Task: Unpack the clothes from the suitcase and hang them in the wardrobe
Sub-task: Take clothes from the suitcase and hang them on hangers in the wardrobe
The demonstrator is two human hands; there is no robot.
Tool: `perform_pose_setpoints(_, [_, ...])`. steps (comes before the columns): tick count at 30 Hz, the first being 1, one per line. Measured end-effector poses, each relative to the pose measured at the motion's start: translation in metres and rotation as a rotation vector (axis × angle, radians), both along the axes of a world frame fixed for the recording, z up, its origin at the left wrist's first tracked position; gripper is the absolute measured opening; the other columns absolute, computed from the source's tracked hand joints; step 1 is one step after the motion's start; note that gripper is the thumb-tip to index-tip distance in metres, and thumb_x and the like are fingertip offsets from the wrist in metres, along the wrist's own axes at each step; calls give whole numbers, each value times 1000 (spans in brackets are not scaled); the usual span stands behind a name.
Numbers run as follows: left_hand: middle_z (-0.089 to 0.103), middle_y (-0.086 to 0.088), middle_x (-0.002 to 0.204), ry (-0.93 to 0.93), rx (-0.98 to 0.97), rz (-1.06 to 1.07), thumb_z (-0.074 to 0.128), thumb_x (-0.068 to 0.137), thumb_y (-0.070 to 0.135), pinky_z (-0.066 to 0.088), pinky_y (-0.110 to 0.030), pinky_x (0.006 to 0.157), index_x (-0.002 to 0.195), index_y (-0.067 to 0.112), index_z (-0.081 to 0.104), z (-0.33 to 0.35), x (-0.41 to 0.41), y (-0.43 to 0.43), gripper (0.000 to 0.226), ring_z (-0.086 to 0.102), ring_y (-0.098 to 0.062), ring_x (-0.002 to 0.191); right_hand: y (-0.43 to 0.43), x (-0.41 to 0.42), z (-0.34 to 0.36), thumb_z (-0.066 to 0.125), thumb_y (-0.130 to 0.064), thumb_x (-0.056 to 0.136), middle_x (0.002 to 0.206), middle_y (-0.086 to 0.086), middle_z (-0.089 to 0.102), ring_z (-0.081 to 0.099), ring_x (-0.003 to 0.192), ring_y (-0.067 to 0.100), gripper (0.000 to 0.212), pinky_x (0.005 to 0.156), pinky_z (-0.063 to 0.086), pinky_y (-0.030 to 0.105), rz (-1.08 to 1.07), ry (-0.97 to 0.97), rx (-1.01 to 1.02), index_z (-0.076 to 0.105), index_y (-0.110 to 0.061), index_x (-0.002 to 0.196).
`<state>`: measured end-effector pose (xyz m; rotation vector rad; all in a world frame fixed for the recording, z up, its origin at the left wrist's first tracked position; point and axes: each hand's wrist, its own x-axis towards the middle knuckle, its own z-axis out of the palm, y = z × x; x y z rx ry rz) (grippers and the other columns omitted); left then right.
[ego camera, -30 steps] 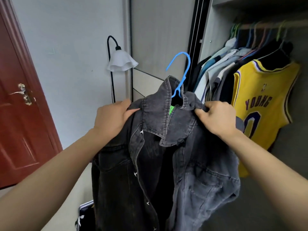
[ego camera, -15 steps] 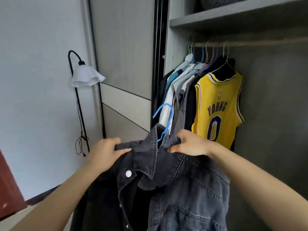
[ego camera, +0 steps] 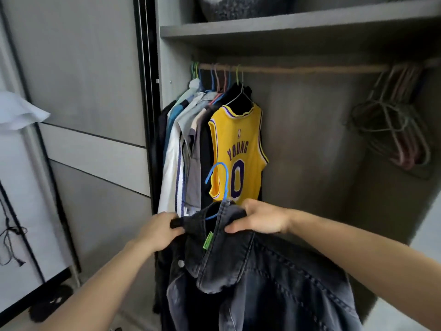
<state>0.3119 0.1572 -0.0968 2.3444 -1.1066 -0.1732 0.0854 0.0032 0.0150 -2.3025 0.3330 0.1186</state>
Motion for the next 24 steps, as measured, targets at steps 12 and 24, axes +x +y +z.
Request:
perform_pose_setpoints(12, [59, 2, 128, 845, -383, -307, 76, 79, 28, 51, -35, 93, 138, 33, 34, 30, -119, -137, 72, 58, -15, 113, -40, -65, 33, 77, -14, 74, 74, 13, 72, 67, 71, 22, 21, 79, 53, 42, -632, -358, 120, 73, 6, 77])
perform_pose_setpoints(24, [58, 7, 76, 497, -648, -398, 42, 100, 8, 32, -9, 40, 110, 24, 67, 141, -132, -211, 31, 45, -3, 53, -110, -64, 18, 71, -31, 57, 89, 13, 74, 70, 85, 29, 42, 82, 57, 41, -870, -256, -41, 71, -5, 90])
